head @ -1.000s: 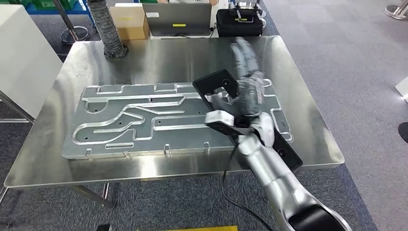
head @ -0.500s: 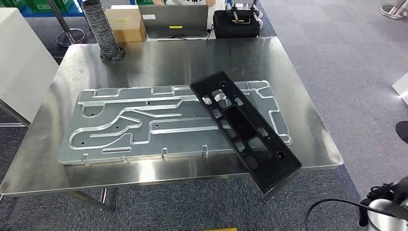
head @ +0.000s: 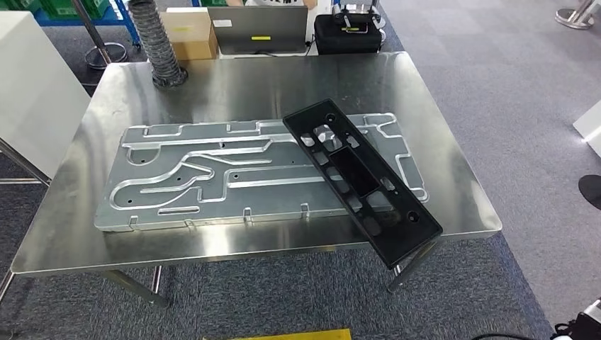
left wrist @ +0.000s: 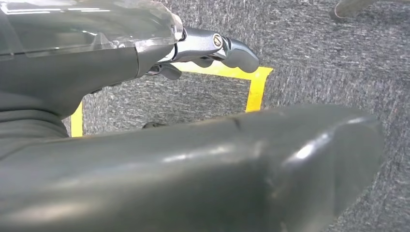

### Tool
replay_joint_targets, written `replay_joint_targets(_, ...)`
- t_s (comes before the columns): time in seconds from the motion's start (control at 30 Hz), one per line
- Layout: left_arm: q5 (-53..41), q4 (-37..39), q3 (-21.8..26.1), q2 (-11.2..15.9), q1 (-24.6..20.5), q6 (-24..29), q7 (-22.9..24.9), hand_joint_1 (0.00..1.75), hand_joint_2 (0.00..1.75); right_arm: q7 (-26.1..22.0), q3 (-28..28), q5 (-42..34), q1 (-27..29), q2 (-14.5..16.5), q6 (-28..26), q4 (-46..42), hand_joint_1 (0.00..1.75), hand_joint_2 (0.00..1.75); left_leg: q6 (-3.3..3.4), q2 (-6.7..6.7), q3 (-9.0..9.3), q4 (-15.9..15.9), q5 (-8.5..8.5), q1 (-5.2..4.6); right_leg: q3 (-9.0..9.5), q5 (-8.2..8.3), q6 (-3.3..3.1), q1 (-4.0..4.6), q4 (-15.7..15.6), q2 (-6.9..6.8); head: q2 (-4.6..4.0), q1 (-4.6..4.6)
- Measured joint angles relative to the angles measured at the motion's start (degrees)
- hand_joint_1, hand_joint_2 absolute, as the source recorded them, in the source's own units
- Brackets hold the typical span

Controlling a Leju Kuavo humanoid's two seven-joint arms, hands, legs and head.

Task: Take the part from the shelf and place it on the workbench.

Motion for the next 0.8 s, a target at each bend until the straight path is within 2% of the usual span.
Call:
replay_joint_targets(0.07, -0.2, 0.0, 0.0, -0.1, 0.0, 0.0, 0.2, 0.00, 0.00, 0.0, -0.4, 1.1, 0.0, 0.7, 1.2, 3.4, 0.00, 0.00, -0.72, -0.02, -0.13, -0.2, 0.60, 0.04, -0.36, 0.93, -0.69, 0.06, -0.2, -0.04, 0.00, 0.00)
replay_joint_targets(0.1, -0.3, 0.0, 0.0, -0.2, 0.1, 0.0, 0.3, 0.00, 0.00, 0.0, -0.8, 1.7, -0.1, 1.1, 1.9, 5.6, 0.00, 0.00, -1.02, -0.05, -0.41, 0.1, 0.23, 0.05, -0.65, 1.51, -1.07, -0.05, -0.4, -0.12, 0.00, 0.00)
replay_joint_targets(0.13, -0.4, 0.0, 0.0, -0.2, 0.1, 0.0, 0.5, 0.00, 0.00, 0.0, -1.2, 2.4, -0.3, 1.7, 2.7, 8.1, 0.00, 0.00, -1.25, -0.08, -1.00, 1.2, -1.08, 0.04, -1.11, 2.18, -1.46, -0.21, -0.7, -0.23, 0.00, 0.00)
replay_joint_targets(0.17, -0.6, 0.0, 0.0, -0.3, 0.1, -0.1, 0.8, 0.00, 0.00, 0.0, -1.7, 3.0, -0.5, 2.2, 3.4, 10.8, 0.00, 0.00, -1.42, -0.10, -1.95, 3.5, -3.26, 0.04, -1.74, 2.87, -1.75, -0.36, -1.0, -0.34, 0.00, 0.00)
replay_joint_targets(0.23, -0.8, 0.0, 0.0, -0.5, 0.2, -0.1, 1.4, 0.00, 0.00, 0.0, -3.0, 3.9, -1.0, 3.0, 5.0, 17.4, 0.00, 0.00, -1.64, -0.11, -4.15, 10.8, -8.77, 0.10, -3.33, 4.03, -2.00, -0.23, -0.9, -0.47, 0.00, -0.01)
replay_joint_targets(0.27, -1.0, 0.0, 0.0, -0.6, 0.2, -0.1, 1.7, 0.00, 0.00, 0.0, -3.9, 4.1, -1.4, 3.3, 5.6, 21.1, 0.00, 0.00, -1.71, -0.10, -4.63, 13.8, -10.61, 0.11, -4.16, 4.60, -1.96, -0.16, -0.8, -0.51, 0.00, -0.01)
replay_joint_targets(0.3, -1.1, 0.0, 0.0, -0.6, 0.2, -0.1, 1.9, 0.00, 0.00, 0.0, -4.8, 4.3, -1.7, 3.5, 6.2, 24.7, 0.00, 0.00, -1.74, -0.10, -4.11, 15.1, -11.44, 0.11, -4.99, 5.14, -1.90, -0.11, -0.7, -0.58, 0.00, -0.01)
replay_joint_targets(0.33, -1.1, 0.0, 0.0, -0.7, 0.2, -0.1, 2.1, 0.00, 0.00, 0.0, -5.8, 4.4, -2.0, 3.6, 6.5, 28.0, 0.00, 0.00, -1.71, -0.09, -2.31, 13.9, -11.19, 0.11, -5.81, 5.62, -1.81, -0.08, -0.4, -0.65, 0.00, -0.01)
replay_joint_targets(0.4, -1.2, 0.0, 0.0, -0.7, 0.1, -0.1, 2.1, 0.00, 0.00, 0.0, -7.4, 4.5, -2.5, 3.8, 6.8, 32.8, 0.00, 0.00, -1.40, -0.11, 4.04, 5.8, -9.22, 0.10, -7.23, 6.42, -1.53, -0.09, 0.3, -0.74, -0.01, -0.01)
replay_joint_targets(0.43, -1.3, 0.0, 0.0, -0.7, 0.0, -0.2, 2.2, 0.00, 0.00, 0.0, -8.1, 4.7, -2.7, 3.9, 6.9, 34.9, 0.00, 0.00, -1.13, -0.16, 6.63, 1.9, -8.33, -0.03, -7.71, 6.78, -1.28, -0.02, 0.6, -0.74, -0.01, 0.00)
replay_joint_targets(0.47, -1.5, 0.0, 0.0, -0.8, 0.0, -0.2, 2.2, 0.00, 0.00, 0.0, -8.8, 5.2, -3.1, 3.9, 7.0, 37.3, 0.00, 0.00, -0.78, -0.20, 8.19, -0.7, -7.81, -0.14, -8.00, 7.17, -0.97, 0.05, 0.7, -0.72, -0.01, 0.00)
replay_joint_targets(0.5, -1.7, 0.0, 0.0, -0.9, -0.1, -0.2, 2.4, 0.00, 0.00, 0.0, -9.6, 6.0, -3.5, 3.9, 7.2, 40.1, 0.00, 0.00, -0.39, -0.24, 8.66, -1.7, -7.57, -0.31, -8.11, 7.59, -0.62, 0.08, 0.8, -0.71, -0.01, 0.01)
replay_joint_targets(0.57, -2.1, 0.0, 0.0, -1.1, 0.1, -0.3, 2.6, 0.00, 0.00, 0.0, -11.5, 8.6, -4.4, 3.7, 6.9, 47.1, 0.00, 0.00, 0.35, -0.20, 8.16, -1.7, -6.56, -0.42, -8.07, 8.59, 0.09, 0.02, 0.4, -0.65, 0.00, 0.01)
replay_joint_targets(0.6, -2.2, 0.0, 0.0, -1.2, 0.1, -0.3, 2.7, 0.00, 0.00, 0.0, -12.5, 10.2, -4.8, 3.7, 6.3, 51.3, 0.00, 0.00, 0.72, -0.07, 7.85, -1.8, -5.91, -0.34, -8.17, 8.44, 0.39, -0.10, 0.4, -0.58, 0.00, 0.01)
replay_joint_targets(0.63, -2.2, 0.0, 0.0, -1.2, 0.1, -0.3, 2.7, 0.00, 0.00, 0.1, -13.5, 11.9, -5.2, 3.6, 5.4, 55.7, 0.00, 0.00, 1.11, 0.04, 7.36, -2.0, -5.19, -0.19, -8.48, 7.22, 0.70, -0.19, 1.2, -0.49, 0.00, 0.01)
replay_joint_targets(0.67, -2.2, 0.0, 0.0, -1.3, 0.2, -0.3, 2.7, 0.00, 0.00, 0.6, -14.3, 13.9, -5.7, 3.6, 4.3, 60.3, 0.00, 0.00, 1.40, 0.17, 6.66, -2.1, -4.42, -0.04, -9.11, 4.78, 1.01, -0.31, 3.1, -0.41, 0.00, 0.02)
replay_joint_targets(0.73, -2.3, 0.0, 0.0, -1.4, 0.4, -0.2, 2.6, 0.00, 0.00, 3.4, -15.3, 18.3, -6.7, 3.5, 2.7, 69.4, 0.00, 0.00, 1.68, 0.37, 5.00, -2.1, -3.09, -0.05, -10.81, -1.77, 1.58, -0.55, 10.1, -0.31, 0.00, 0.02)
replay_joint_targets(0.77, -2.3, 0.0, 0.0, -1.4, 0.6, -0.1, 2.5, 0.00, 0.00, 5.6, -15.5, 20.5, -7.3, 3.6, 2.4, 73.5, 0.00, 0.00, 1.61, 0.44, 4.12, -2.0, -2.46, -0.09, -11.37, -3.90, 1.79, -0.64, 13.8, -0.31, 0.00, 0.02)
replay_joint_targets(0.8, -2.3, 0.0, 0.0, -1.4, 0.7, 0.1, 2.5, 0.00, 0.00, 8.3, -15.5, 22.7, -7.7, 3.7, 2.4, 77.2, 0.00, 0.00, 1.51, 0.51, 3.24, -1.8, -1.86, -0.11, -11.25, -4.51, 1.91, -0.69, 16.2, -0.31, 0.00, 0.02)
